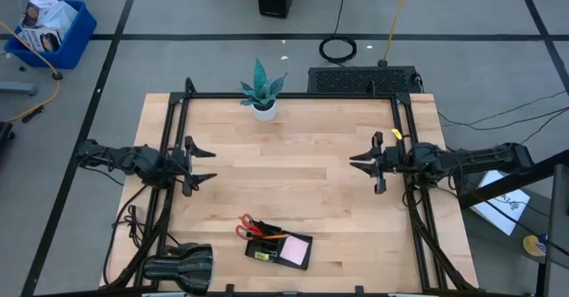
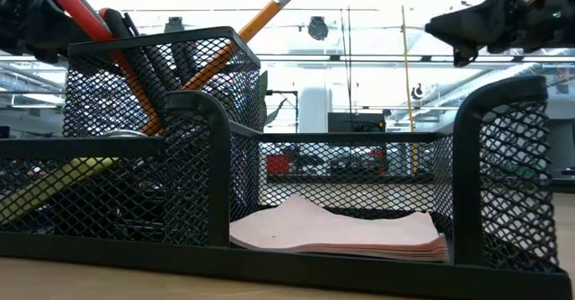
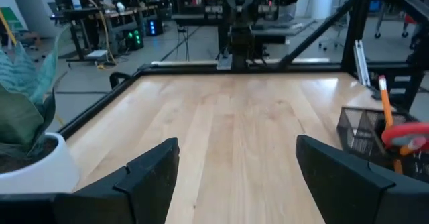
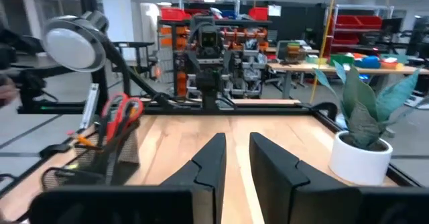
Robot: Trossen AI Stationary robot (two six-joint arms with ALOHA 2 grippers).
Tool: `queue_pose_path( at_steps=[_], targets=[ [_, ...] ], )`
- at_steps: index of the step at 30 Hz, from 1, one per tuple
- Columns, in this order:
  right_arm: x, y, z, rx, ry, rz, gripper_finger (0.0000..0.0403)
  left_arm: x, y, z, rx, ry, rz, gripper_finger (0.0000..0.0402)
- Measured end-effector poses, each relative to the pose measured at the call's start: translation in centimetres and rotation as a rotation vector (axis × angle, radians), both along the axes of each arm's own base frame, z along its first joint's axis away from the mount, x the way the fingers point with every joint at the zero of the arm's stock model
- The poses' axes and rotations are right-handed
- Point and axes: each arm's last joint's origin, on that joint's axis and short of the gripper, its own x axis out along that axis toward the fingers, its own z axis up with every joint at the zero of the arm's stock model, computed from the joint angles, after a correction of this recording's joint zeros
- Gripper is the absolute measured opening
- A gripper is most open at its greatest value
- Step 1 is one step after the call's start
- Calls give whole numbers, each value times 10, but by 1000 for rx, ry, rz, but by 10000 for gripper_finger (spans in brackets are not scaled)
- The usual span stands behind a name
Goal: Pick and place office supplies into organizer
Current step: Return to Home Position
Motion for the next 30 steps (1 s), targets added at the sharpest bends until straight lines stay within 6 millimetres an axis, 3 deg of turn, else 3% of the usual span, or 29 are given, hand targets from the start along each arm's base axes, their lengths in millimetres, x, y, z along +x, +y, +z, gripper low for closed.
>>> queue_pose_path(
  at_steps=[11,18,30],
  targets=[
    [-14,-1,-12,-12,116,2,59,2,0,-9,-14,35,32,302],
    [-15,-1,-41,-99,168,3,59,4,0,-16,-15,47,54,302],
    [-23,-1,-31,-132,45,-5,59,3,3,-18,1,55,126,302]
  ],
)
